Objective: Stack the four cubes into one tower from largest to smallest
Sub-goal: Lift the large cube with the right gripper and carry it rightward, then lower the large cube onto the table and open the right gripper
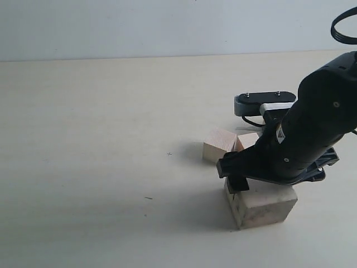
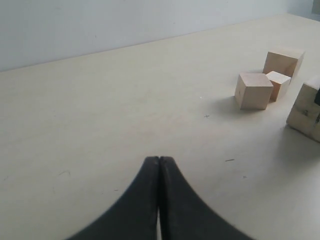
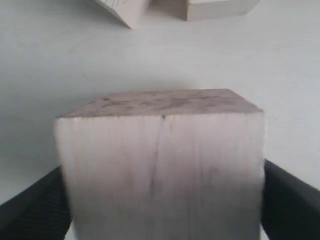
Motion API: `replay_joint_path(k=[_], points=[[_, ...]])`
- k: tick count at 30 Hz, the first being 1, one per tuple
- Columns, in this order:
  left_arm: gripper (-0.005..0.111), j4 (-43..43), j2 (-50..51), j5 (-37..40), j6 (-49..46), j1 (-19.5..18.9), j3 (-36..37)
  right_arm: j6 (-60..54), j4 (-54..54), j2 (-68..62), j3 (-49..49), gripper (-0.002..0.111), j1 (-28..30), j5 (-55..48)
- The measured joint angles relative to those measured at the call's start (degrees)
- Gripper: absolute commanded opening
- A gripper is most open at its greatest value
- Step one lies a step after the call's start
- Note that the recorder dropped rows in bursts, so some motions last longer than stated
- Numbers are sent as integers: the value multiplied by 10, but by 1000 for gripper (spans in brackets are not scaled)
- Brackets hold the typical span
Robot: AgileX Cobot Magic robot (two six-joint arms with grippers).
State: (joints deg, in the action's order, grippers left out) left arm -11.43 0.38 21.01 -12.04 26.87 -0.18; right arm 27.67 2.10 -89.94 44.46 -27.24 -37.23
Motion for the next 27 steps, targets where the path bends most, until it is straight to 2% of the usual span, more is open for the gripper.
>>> replay_joint_path(k=[4, 17, 19, 24, 27], points=[[0, 0, 0, 0, 0, 0, 0, 0, 3, 0, 0, 103, 0, -1], [0, 0, 0, 0, 0, 0, 0, 1, 3, 0, 0, 102, 0, -1], [0, 0, 0, 0, 0, 0, 0, 1, 3, 0, 0, 98, 0, -1], [0, 0, 0, 0, 0, 0, 0, 0, 3, 0, 0, 76, 0, -6], [0, 0, 0, 0, 0, 0, 0, -11, -15, 1, 0, 69, 0, -15]])
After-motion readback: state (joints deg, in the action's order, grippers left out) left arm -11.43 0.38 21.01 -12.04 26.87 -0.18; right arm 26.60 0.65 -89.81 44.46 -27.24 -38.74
